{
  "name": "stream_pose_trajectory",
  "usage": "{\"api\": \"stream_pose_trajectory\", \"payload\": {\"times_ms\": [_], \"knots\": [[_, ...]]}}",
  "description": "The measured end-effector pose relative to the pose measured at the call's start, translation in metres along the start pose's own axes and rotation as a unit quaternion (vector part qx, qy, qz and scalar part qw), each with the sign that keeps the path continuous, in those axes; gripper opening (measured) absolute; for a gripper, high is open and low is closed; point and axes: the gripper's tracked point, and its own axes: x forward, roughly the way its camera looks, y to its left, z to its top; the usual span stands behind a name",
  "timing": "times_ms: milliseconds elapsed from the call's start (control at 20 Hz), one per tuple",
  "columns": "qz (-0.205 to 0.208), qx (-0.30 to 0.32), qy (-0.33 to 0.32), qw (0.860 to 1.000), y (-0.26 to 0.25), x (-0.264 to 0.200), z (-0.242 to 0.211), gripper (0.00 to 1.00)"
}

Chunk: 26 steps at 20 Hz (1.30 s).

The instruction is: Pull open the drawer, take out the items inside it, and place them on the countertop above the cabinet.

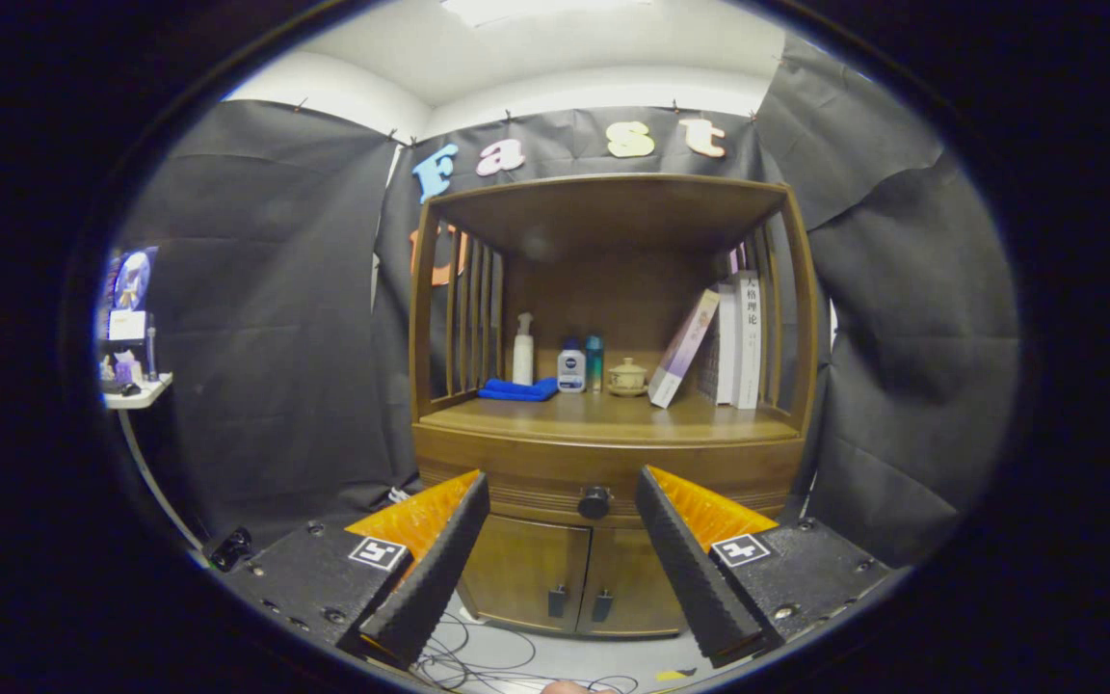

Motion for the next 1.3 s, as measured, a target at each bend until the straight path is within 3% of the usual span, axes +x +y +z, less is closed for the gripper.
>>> {"api": "stream_pose_trajectory", "payload": {"times_ms": [600, 1000, 1200, 1300], "knots": [[-0.022, 0.000, 0.010, 1.000, -0.017, 0.071, -0.025, 1.00], [-0.057, 0.034, 0.054, 0.996, -0.044, 0.148, -0.074, 1.00], [-0.069, 0.035, 0.063, 0.995, -0.048, 0.181, -0.092, 0.93], [-0.080, 0.036, 0.071, 0.994, -0.050, 0.194, -0.102, 0.81]]}}
